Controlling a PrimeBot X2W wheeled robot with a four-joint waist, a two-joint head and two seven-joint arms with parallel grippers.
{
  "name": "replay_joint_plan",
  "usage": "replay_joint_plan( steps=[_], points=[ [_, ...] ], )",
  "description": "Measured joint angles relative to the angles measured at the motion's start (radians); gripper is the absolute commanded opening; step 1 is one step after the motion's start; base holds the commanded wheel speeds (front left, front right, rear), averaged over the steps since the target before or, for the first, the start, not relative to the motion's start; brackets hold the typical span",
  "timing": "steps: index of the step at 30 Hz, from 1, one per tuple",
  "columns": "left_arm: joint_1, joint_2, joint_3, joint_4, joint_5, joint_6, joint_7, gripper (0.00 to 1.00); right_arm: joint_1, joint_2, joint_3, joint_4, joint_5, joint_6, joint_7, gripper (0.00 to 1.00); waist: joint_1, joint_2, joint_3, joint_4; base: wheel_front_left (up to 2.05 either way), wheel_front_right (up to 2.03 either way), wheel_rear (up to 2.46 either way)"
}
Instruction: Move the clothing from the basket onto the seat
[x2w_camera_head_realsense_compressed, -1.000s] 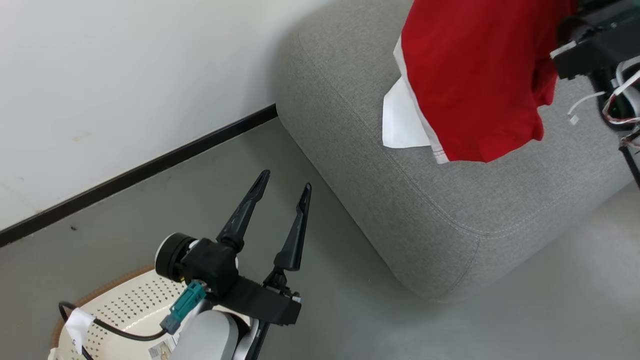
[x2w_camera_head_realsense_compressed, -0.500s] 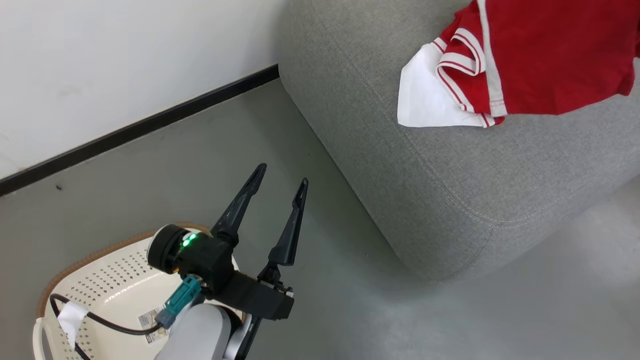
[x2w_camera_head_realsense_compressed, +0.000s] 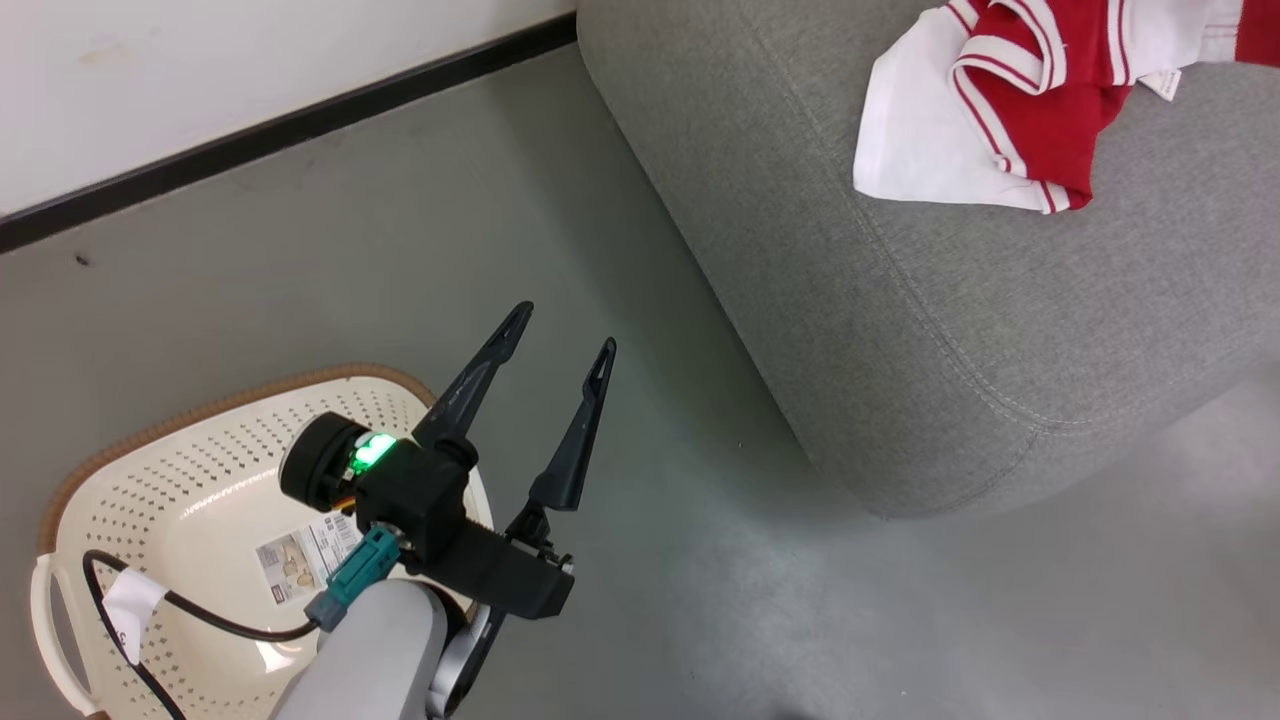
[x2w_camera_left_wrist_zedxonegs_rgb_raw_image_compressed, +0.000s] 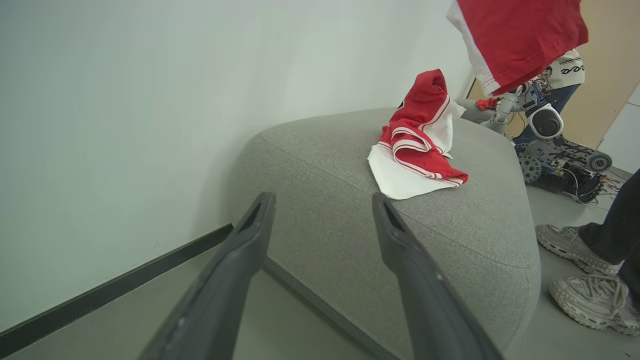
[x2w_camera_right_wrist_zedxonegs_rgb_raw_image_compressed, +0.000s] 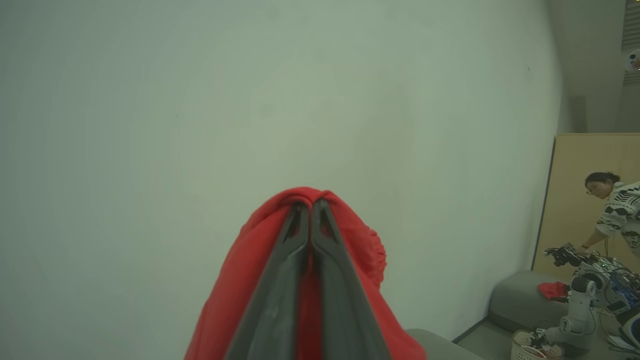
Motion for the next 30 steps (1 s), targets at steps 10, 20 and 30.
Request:
replay_joint_plan(
  steps=[10,20,30],
  points=[
    [-0.042,0.028,-0.003,0.001,0.023,-0.008,0.009,1.00,-0.061,-0.067,-0.075,0.044,0.006,-0.081,0.000,0.00,0.0000,0.0000,0.105,0.037,0.00,0.00,0.00],
    [-0.083,0.042,-0.018,-0.001,0.024,-0.009,0.018,1.00,-0.086,-0.054,-0.098,0.105,0.017,-0.098,0.000,0.00,-0.0001,0.0000,0.210,0.073,0.00,0.00,0.00],
    [-0.117,0.051,-0.032,0.009,0.024,-0.009,0.018,1.00,-0.060,-0.045,-0.159,0.280,0.039,-0.120,0.018,0.00,-0.0001,0.0000,0.297,0.124,0.00,0.00,0.00]
  ],
)
